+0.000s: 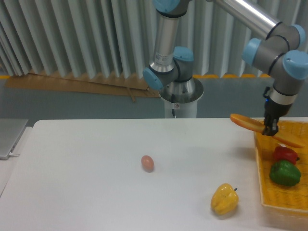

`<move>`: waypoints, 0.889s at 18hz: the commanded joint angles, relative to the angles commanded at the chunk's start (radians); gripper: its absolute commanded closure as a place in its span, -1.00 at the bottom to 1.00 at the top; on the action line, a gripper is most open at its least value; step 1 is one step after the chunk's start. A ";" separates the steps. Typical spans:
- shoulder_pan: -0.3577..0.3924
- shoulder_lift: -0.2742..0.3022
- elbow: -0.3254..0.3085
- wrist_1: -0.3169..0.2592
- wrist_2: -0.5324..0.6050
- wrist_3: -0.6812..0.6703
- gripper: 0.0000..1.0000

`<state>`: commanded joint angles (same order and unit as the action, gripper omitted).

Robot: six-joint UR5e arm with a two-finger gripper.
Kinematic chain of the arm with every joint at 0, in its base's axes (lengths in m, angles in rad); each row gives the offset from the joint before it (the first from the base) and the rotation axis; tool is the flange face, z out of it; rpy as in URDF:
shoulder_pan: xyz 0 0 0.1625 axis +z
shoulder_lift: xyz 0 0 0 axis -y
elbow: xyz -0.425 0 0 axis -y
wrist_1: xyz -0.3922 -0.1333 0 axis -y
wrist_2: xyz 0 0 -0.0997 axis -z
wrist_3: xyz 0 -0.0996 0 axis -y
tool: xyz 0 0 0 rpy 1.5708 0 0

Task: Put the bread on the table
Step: 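Lift the bread loaf out of the basket toward the table center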

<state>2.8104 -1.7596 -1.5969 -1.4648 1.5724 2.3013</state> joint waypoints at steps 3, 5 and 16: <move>-0.057 0.008 0.000 -0.020 -0.044 -0.113 0.42; -0.078 0.008 -0.003 -0.040 -0.086 -0.135 0.42; -0.281 0.074 -0.014 -0.083 -0.133 -0.480 0.42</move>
<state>2.5298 -1.6858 -1.6106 -1.5478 1.4389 1.8212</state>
